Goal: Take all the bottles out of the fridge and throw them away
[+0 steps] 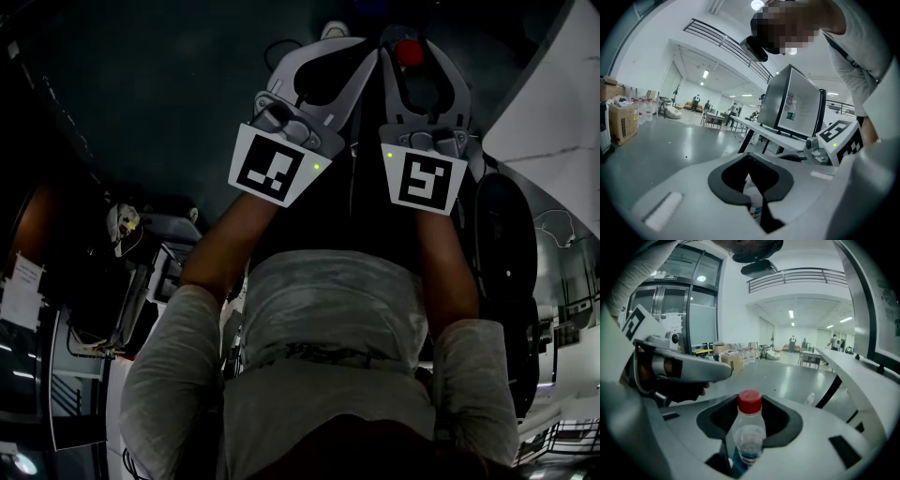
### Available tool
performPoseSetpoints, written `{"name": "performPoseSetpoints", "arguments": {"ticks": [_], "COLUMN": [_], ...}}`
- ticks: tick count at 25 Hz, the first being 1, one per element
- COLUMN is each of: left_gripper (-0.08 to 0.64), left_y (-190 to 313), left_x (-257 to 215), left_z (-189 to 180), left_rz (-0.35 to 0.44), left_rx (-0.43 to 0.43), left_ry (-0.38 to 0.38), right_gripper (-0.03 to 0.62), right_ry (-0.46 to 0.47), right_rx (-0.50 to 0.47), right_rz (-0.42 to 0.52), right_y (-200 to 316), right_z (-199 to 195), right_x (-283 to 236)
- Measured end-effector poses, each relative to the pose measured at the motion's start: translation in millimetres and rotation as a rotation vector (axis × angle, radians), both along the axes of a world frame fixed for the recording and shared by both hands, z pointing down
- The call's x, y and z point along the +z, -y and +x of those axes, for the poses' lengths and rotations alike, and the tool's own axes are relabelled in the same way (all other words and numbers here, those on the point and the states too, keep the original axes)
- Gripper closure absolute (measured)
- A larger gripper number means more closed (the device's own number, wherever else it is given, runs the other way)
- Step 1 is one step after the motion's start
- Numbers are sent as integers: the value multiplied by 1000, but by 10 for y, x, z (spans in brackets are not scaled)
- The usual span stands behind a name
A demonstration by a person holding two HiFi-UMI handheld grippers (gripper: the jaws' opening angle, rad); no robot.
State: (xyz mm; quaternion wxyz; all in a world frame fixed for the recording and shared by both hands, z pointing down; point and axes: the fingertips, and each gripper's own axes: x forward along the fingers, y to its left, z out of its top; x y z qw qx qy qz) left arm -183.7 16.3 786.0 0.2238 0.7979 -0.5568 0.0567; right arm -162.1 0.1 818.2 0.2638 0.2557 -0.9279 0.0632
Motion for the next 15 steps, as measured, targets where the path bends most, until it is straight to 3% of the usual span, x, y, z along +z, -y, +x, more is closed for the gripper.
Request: {"name": "performPoseSetpoints", "arguments": {"ticks": [15], "left_gripper": [552], "left_y": [-40], "left_x": [-221], "left_z": [-28], "left_rz": [2], "left_rx": [-26], "left_ry": [-20], "right_gripper": [433], "right_ry": [56], "right_rx": [19], "right_rz": [-11], "right_y": [37], "right_z": [-17], "right_x": [-314]}}
